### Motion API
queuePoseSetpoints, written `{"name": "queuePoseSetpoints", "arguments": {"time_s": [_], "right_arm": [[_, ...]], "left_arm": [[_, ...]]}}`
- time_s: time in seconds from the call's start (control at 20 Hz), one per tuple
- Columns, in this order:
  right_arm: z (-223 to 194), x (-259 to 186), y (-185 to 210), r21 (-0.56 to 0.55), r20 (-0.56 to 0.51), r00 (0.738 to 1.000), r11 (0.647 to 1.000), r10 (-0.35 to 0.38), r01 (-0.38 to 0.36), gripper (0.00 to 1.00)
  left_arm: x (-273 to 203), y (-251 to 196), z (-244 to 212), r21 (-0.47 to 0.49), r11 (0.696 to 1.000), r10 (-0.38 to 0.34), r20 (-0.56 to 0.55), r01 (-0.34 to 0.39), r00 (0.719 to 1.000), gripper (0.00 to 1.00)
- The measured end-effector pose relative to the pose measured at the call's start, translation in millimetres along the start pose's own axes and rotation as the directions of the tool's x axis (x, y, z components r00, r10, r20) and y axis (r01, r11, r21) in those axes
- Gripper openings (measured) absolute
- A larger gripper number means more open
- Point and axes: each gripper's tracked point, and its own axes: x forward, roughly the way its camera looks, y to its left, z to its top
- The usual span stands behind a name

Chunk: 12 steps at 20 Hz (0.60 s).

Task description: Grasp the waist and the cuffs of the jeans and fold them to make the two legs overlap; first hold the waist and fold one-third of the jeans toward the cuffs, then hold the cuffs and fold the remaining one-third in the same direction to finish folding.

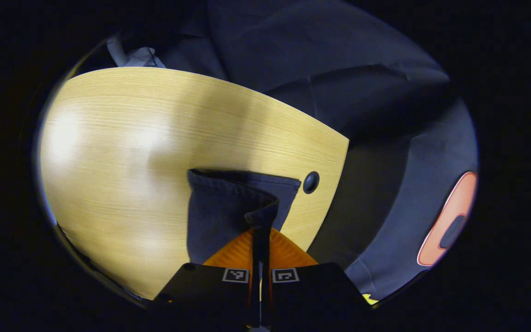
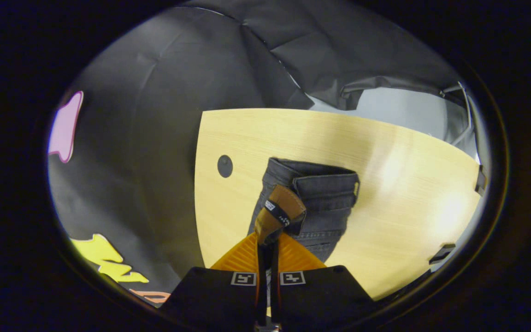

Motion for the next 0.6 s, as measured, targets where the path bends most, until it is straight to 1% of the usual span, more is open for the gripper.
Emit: {"name": "queuePoseSetpoints", "arguments": {"time_s": [0.15, 0.25, 0.35, 0.45, 0.5, 0.6], "right_arm": [[10, 37, 9, 0.019, -0.003, 1.0, 1.0, -0.01, 0.01, 0.04], [13, 57, 6, 0.035, -0.008, 1.0, 0.999, -0.029, 0.029, 0.04], [16, 69, 4, 0.047, -0.013, 0.999, 0.998, -0.031, 0.032, 0.04], [16, 74, 6, 0.047, -0.018, 1.0, 0.999, -0.025, 0.026, 0.04], [16, 74, 6, 0.032, -0.021, 0.999, 0.999, -0.028, 0.029, 0.02], [16, 71, 5, 0.009, -0.018, 0.999, 1.0, -0.03, 0.03, 0.16]], "left_arm": [[41, -5, -2, 0.016, 0.999, 0.043, 0.0, -0.043, 0.999, 0.04], [65, -1, -3, 0.0, 0.998, 0.059, -0.022, -0.059, 0.998, 0.04], [80, 2, 0, -0.005, 0.997, 0.078, -0.029, -0.078, 0.997, 0.05], [86, 7, -1, 0.025, 0.995, 0.096, -0.048, -0.095, 0.994, 0.05], [85, 4, 0, 0.042, 0.995, 0.092, -0.055, -0.09, 0.994, 0.06], [78, 1, -3, 0.083, 0.993, 0.091, -0.074, -0.085, 0.993, 0.14]]}}
